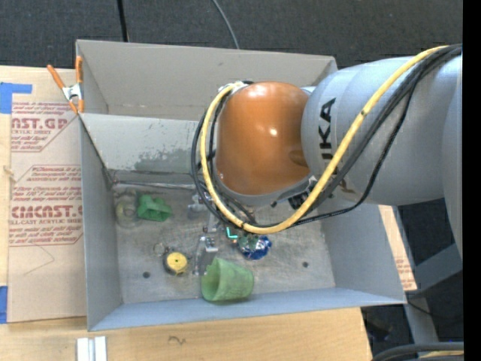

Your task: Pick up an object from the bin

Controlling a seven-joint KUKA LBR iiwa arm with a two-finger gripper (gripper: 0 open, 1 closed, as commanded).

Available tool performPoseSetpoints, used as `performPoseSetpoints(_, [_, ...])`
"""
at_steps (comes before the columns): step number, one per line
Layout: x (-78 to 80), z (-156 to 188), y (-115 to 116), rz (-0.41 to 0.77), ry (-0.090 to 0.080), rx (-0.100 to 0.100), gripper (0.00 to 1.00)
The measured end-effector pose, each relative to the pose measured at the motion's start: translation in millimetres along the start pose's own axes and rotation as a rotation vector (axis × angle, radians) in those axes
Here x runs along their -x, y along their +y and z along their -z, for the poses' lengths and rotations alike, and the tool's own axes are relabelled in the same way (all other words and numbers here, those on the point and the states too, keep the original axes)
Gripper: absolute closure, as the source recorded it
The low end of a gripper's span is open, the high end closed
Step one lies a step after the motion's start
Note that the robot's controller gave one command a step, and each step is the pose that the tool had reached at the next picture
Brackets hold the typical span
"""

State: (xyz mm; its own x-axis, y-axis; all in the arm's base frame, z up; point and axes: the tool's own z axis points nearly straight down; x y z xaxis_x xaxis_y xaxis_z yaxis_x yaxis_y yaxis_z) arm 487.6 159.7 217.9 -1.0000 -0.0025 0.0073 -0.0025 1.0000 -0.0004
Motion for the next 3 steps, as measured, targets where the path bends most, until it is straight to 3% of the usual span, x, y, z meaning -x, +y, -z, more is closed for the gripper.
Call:
performPoseSetpoints(1, [18.3, -147, 2, 0.072, -0.012, 0.003, 0.00])
performPoseSetpoints(2, [18.3, -143, 1, 0.071, -0.009, 0.002, 1.00])
performPoseSetpoints(3, [8.7, 10, -55, 0.299, -0.015, -0.001, 1.00])
